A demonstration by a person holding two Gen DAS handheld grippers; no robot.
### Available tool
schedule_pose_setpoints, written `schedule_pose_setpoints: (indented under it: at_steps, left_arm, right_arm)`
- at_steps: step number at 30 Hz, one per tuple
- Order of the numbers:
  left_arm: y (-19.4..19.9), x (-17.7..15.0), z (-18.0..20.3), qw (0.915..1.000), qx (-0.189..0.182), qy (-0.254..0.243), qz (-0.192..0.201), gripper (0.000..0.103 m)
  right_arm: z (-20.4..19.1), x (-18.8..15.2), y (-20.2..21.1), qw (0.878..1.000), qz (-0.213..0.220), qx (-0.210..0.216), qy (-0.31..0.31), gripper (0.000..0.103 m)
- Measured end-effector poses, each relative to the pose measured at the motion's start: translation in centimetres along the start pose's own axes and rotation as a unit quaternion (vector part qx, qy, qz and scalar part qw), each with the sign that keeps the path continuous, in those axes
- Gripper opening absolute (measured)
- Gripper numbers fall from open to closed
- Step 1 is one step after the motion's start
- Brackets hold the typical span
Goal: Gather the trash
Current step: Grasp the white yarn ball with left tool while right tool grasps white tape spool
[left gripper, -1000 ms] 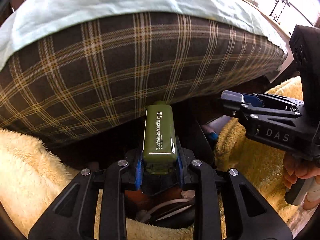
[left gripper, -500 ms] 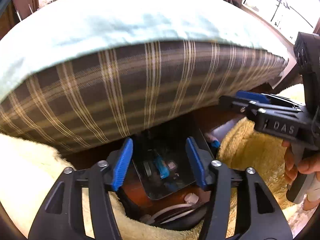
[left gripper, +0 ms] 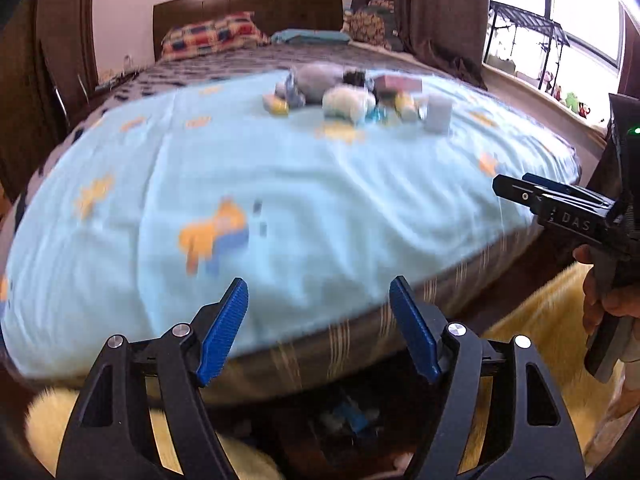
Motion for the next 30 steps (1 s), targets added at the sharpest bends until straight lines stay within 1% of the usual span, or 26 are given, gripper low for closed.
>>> schedule_pose_setpoints:
  at_steps: [4, 7, 9, 12, 15, 19, 21, 23, 27, 30]
  left_arm:
    - [-0.9, 3.6, -0.4, 0.9995, 0.014, -0.019, 0.02, 0.069]
    - [-2.1, 5.9, -0.9, 0.9993, 0.018, -0.016, 0.028, 0.069]
    - [-3.4, 7.4, -1.3, 0.9993, 0.018, -0.007, 0.031, 0.069]
    - [-5.2, 8.8, -1.6, 0.9996, 0.006, 0.007, 0.027, 0.068]
    - [-6.9, 10.2, -1.5, 0.9995, 0.007, -0.005, 0.03, 0.068]
    - [-8.9, 11.8, -1.3, 0.9995, -0.011, 0.008, 0.027, 0.067]
    - [-9.9, 12.9, -1.1, 0.9996, -0.013, 0.009, 0.025, 0.066]
    - [-10.9, 13.9, -0.7, 0.9996, -0.017, 0.005, 0.021, 0.066]
    - [-13.0, 15.4, -0.1, 0.9992, -0.034, 0.016, 0.008, 0.066]
    - [-14.5, 16.2, 0.3, 0.9994, -0.032, 0.012, 0.0, 0.066]
  right_arm:
    - [0.2, 2.7, -2.9, 1.0, 0.011, 0.0, 0.005, 0.067]
    - [0.3, 4.0, -5.0, 1.0, 0.011, -0.002, 0.004, 0.065]
    - [0.1, 4.3, -5.9, 1.0, 0.013, -0.001, 0.003, 0.062]
    - [0.0, 4.5, -7.0, 1.0, 0.021, -0.003, 0.004, 0.057]
    - [-0.1, 5.6, -8.6, 1.0, 0.02, -0.002, 0.003, 0.053]
    - [-0.4, 5.8, -10.6, 1.0, 0.007, -0.005, 0.006, 0.048]
    - [-0.5, 6.0, -11.4, 1.0, 0.003, -0.005, 0.006, 0.047]
    - [-0.3, 6.0, -11.9, 1.0, 0.001, -0.006, 0.003, 0.038]
    - [0.1, 6.3, -12.0, 1.0, 0.005, 0.003, -0.009, 0.037]
    - [0.4, 6.4, -11.7, 1.0, 0.009, 0.002, -0.014, 0.037]
Point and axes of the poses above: each gripper's, at about its wrist camera, not at the fingertips, and y roughly against the way its jaws point, z to its right, x to its top, the point moved 8 cm from there along -y, roughly the way its jaws point, and after that the axes turned 5 degrees about -x, right-handed, at the moved point
